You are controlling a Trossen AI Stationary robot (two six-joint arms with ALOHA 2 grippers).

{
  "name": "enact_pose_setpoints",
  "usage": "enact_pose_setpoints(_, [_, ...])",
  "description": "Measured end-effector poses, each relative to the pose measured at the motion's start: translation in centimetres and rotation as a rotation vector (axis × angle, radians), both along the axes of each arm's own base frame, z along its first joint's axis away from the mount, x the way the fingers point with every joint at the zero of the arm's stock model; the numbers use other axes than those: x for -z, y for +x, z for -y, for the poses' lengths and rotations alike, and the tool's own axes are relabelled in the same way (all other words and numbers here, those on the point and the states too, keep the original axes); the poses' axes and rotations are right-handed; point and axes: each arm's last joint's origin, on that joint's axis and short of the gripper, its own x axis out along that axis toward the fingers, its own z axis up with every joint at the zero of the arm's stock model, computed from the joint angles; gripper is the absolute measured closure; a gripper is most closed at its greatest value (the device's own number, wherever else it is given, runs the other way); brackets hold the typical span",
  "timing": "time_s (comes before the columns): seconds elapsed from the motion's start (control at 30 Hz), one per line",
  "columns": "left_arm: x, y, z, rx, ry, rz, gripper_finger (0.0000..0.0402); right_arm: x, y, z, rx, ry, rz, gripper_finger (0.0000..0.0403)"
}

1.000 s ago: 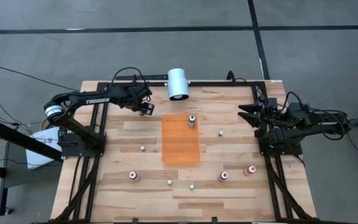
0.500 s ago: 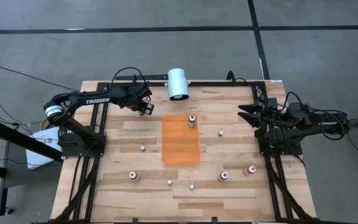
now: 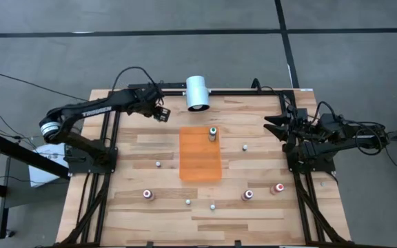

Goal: Pick & Place food coloring
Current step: Put the large black food coloring bottle into the bin

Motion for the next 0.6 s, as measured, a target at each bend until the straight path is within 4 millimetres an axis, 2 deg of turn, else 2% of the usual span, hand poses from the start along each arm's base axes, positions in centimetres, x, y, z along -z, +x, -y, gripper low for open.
enact_pose_setpoints(0.13, [-3.6,0.4,1.3,0.078,0.042,0.104,0.0251,0.0,0.0,0.0,0.0,-0.001,-0.001,0.0245])
enact_pose_setpoints(0.3, [-7.0,1.4,3.8,0.194,0.087,0.213,0.0252,0.1,0.0,0.0,0.0,-0.002,-0.012,0.0243])
enact_pose_setpoints(0.47, [-9.0,2.8,6.6,0.309,0.115,0.298,0.0259,0.1,0.0,0.0,0.0,-0.002,-0.015,0.0244])
enact_pose_setpoints(0.6, [-9.5,3.7,8.8,0.364,0.099,0.36,0.0253,0.1,0.0,0.0,0.0,-0.002,-0.015,0.0246])
